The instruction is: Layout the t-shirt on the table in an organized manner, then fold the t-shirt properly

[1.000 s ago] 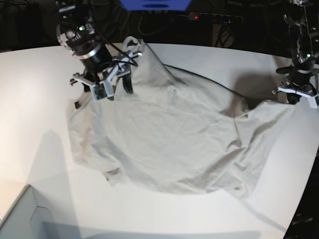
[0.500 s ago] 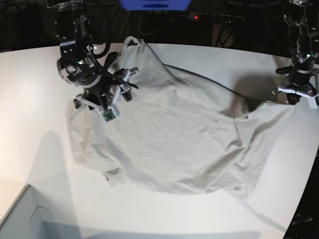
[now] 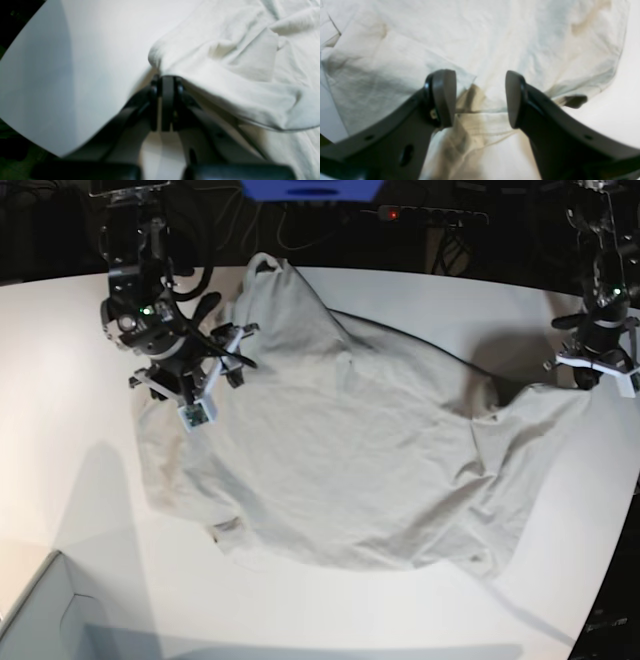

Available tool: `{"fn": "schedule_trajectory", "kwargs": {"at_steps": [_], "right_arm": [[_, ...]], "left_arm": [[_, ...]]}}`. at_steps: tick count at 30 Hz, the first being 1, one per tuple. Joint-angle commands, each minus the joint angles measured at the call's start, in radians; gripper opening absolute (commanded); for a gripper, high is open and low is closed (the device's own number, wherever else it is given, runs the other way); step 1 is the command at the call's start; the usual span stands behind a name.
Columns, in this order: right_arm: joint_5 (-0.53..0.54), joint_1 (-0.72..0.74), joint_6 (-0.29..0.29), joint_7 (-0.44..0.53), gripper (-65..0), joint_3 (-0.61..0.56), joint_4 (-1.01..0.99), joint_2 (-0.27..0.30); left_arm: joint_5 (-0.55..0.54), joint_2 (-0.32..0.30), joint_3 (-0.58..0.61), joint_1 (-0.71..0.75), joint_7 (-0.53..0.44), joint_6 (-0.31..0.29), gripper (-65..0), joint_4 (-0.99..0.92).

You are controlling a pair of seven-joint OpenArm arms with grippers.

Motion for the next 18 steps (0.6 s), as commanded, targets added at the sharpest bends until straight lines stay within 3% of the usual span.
{"fn": "schedule_trajectory", "kwargs": {"at_steps": [1,7,15,18], "right_arm": [[0.011,0.01,0.02,0.015,-33.1,0.0,0.004,-0.003],[0.013,0.02,0.024,0.023,-33.1,0.0,-0.055,-0.003],[0.013,0.037,0.142,0.014,-33.1,0.001,-0.061,-0.023],[0.013,0.04,0.158,0.014,-33.5,0.001,-0.062,-0.024]], "left_arm": [[-0.002,-0.017,-0.008,-0.007,-0.024,0.001,-65.0,0.013],[-0.002,-0.017,-0.008,-0.007,-0.027,0.001,-65.0,0.013],[-0.002,-0.017,-0.008,-0.008,-0.027,0.001,-65.0,0.013],[-0.002,-0.017,-0.008,-0.008,-0.027,0.001,-65.0,0.013]]}}
